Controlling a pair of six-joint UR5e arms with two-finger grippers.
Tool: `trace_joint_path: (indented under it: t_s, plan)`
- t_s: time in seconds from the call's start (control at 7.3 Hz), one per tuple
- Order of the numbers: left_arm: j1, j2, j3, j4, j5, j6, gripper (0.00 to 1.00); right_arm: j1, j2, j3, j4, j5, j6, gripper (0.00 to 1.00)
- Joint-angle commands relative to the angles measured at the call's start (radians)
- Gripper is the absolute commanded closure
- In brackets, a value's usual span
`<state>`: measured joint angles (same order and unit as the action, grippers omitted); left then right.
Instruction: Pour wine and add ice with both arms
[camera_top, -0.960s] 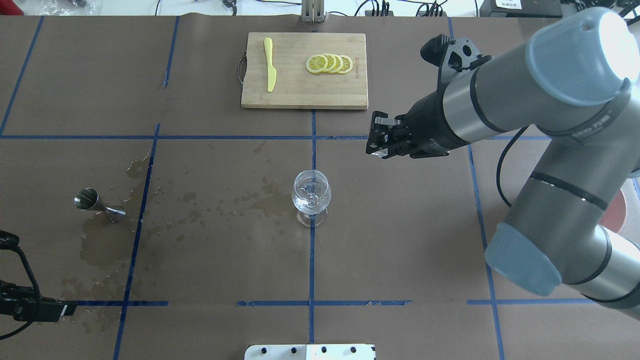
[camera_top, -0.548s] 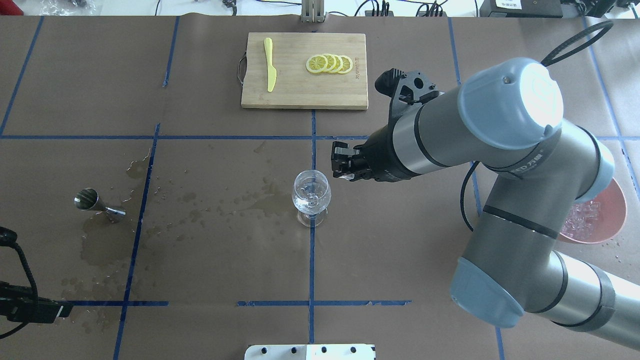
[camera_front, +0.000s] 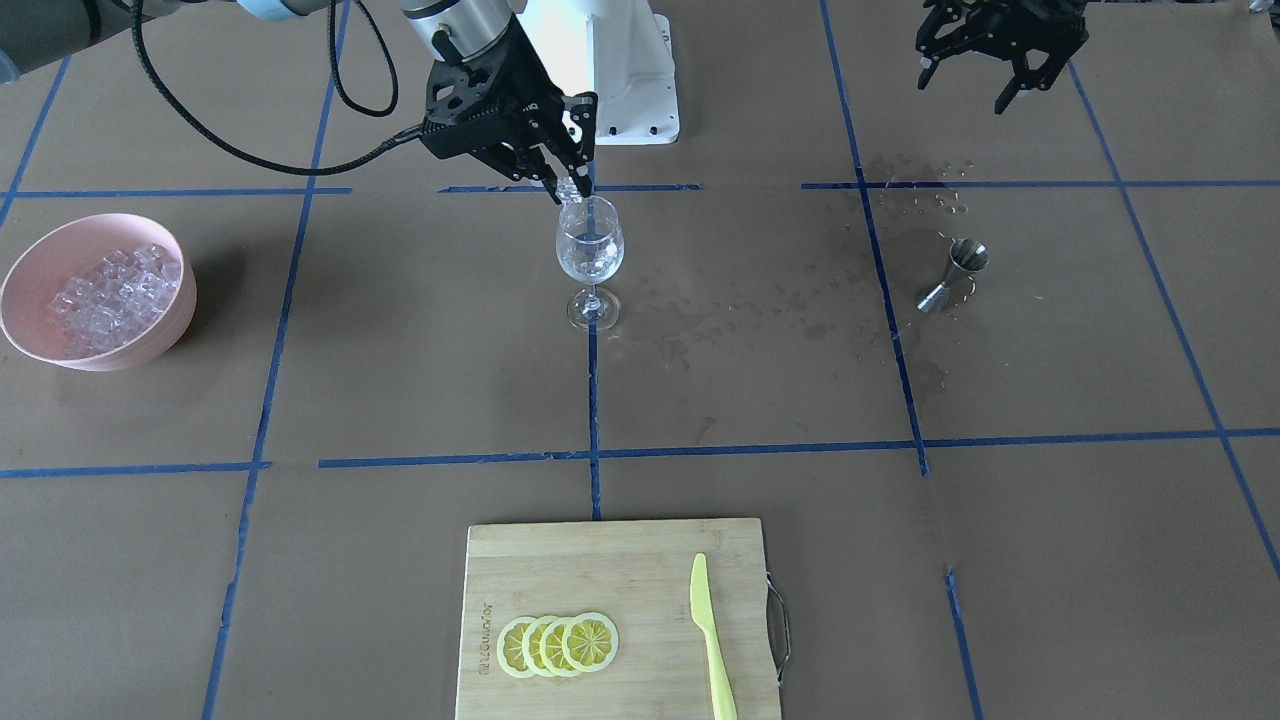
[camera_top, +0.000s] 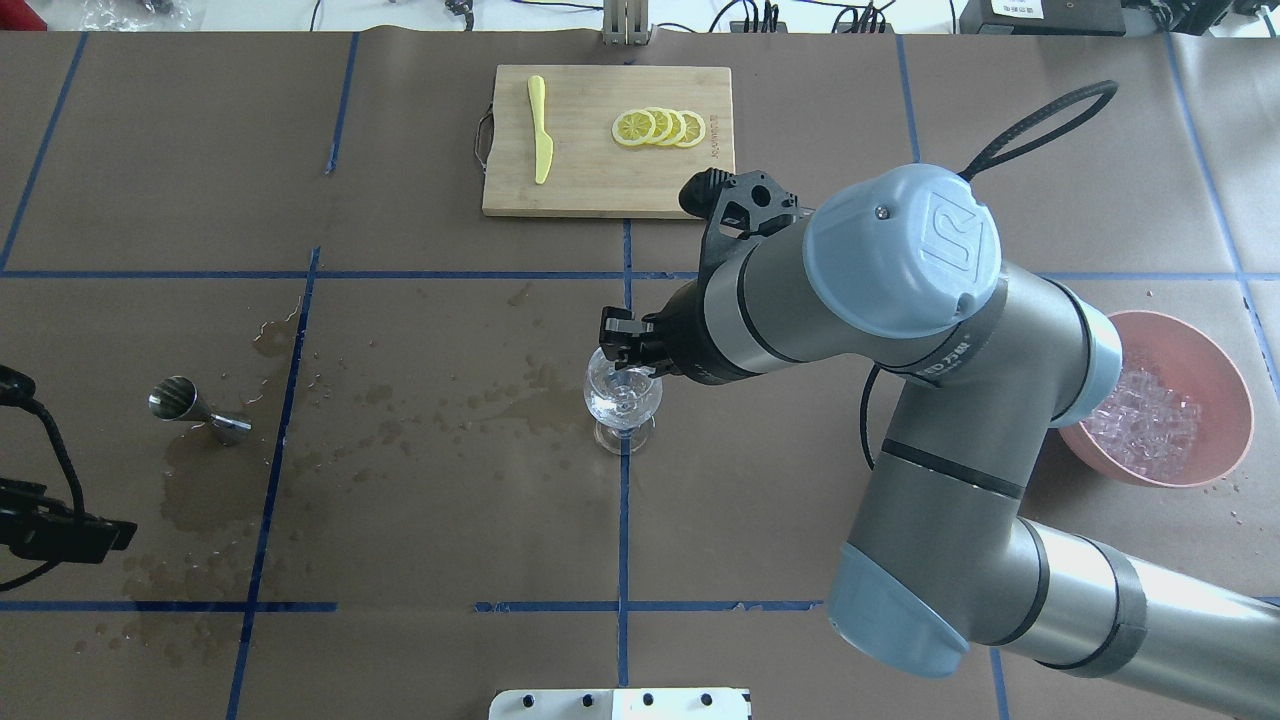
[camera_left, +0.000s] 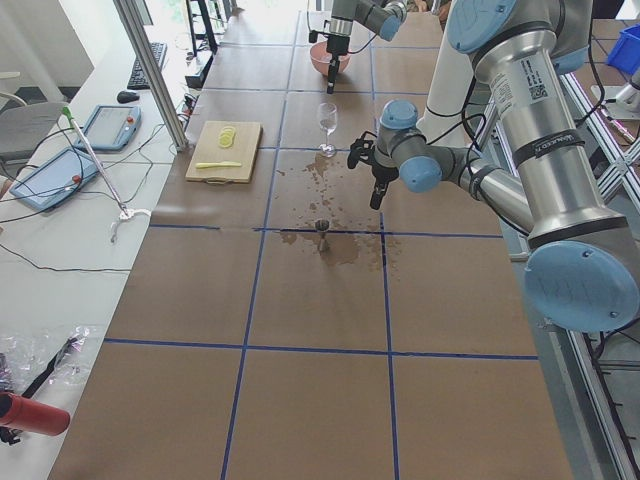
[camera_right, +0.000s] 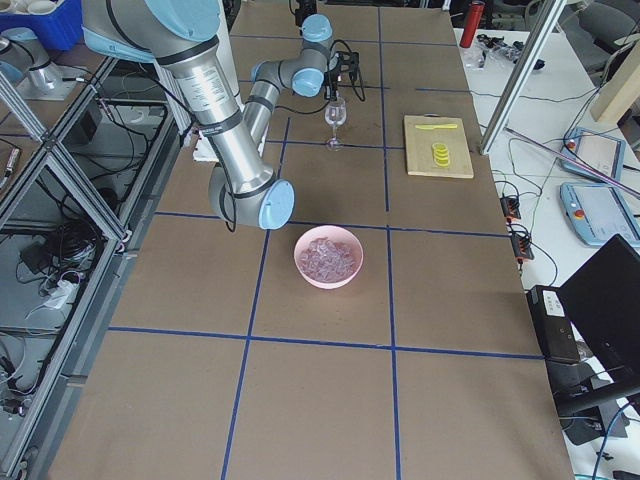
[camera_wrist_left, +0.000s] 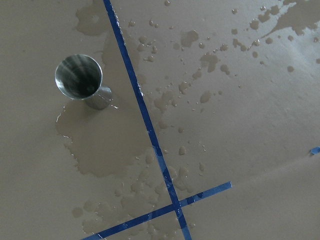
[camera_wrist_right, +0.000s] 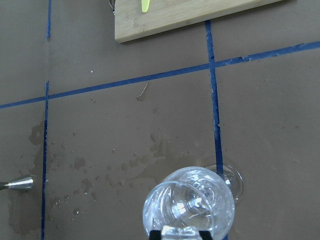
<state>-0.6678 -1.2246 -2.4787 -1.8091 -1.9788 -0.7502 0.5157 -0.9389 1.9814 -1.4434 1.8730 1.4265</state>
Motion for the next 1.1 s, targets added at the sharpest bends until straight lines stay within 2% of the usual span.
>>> trace_joint_path:
  t_s: [0.0,0.14,0.27,0.41,0.55,0.69,0.82,0.96]
  plan:
    - [-0.145,-0.058,-0.006,0.094,0.000,0.158,0.00,-0.006,0.028,-0.033,0.003,-0.005,0.000,1.00]
    - [-0.163,-0.061,-0.014,0.141,0.000,0.196,0.00,-0.005,0.028,-0.035,0.003,-0.005,0.000,0.88]
    - [-0.194,-0.102,-0.019,0.211,0.000,0.250,0.00,-0.006,0.029,-0.041,0.003,-0.006,0.000,0.41]
    - [-0.267,-0.184,-0.013,0.306,0.000,0.331,0.00,-0.005,0.031,-0.041,0.003,-0.006,0.000,0.08]
    - [-0.326,-0.272,-0.003,0.417,0.003,0.413,0.00,-0.005,0.031,-0.039,0.003,-0.006,0.002,0.00]
    - [-0.387,-0.367,0.023,0.521,0.005,0.496,0.00,-0.003,0.032,-0.036,0.005,-0.006,0.002,0.00]
    - [-0.468,-0.477,0.100,0.592,0.005,0.616,0.00,0.010,0.032,-0.029,0.003,-0.005,0.000,0.00]
    - [-0.534,-0.556,0.195,0.603,0.005,0.703,0.00,0.036,0.023,-0.006,-0.005,0.003,-0.003,0.00]
